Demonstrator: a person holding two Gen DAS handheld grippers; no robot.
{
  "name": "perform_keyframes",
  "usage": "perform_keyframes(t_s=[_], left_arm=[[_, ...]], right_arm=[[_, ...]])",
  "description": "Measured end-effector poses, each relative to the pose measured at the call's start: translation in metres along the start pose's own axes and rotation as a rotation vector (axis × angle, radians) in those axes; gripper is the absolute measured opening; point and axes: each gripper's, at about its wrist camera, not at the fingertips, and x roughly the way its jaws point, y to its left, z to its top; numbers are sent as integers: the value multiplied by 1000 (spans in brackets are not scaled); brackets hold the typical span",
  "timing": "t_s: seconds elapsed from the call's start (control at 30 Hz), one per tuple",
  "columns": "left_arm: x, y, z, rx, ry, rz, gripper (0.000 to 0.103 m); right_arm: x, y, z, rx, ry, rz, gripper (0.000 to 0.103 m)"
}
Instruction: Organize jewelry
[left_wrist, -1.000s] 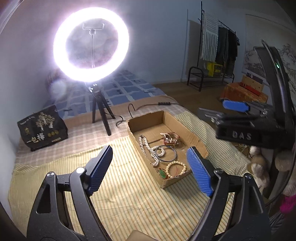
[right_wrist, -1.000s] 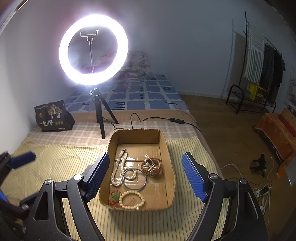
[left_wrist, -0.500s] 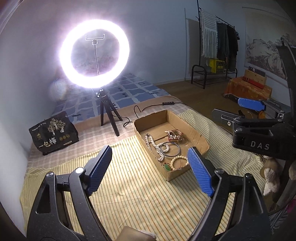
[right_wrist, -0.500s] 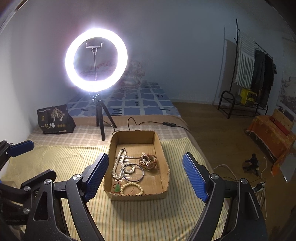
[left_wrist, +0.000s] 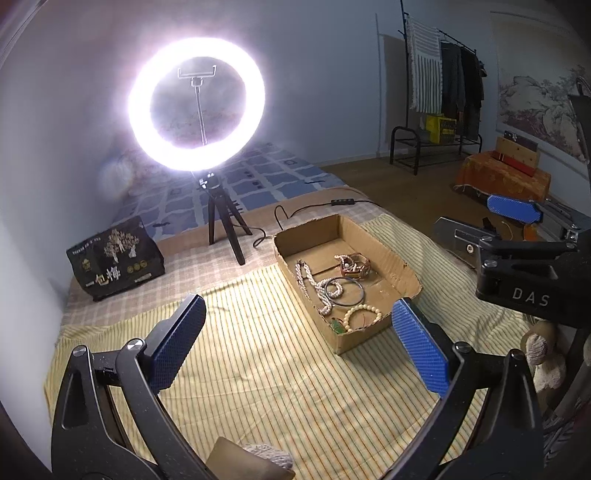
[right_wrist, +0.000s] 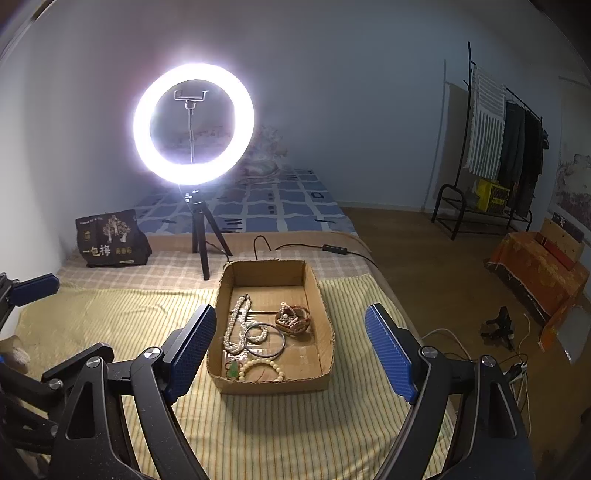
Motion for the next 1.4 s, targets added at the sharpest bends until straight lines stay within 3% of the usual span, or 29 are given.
perform_keyframes(t_s=[0.57,1.4], left_arm=[[12,8,-5,-23,39,0,103],[15,10,-6,-17,30,18,103]], right_arm=[[4,-3,-6,-4,7,-12,83],[14,-2,-11,-14,41,-23,83]])
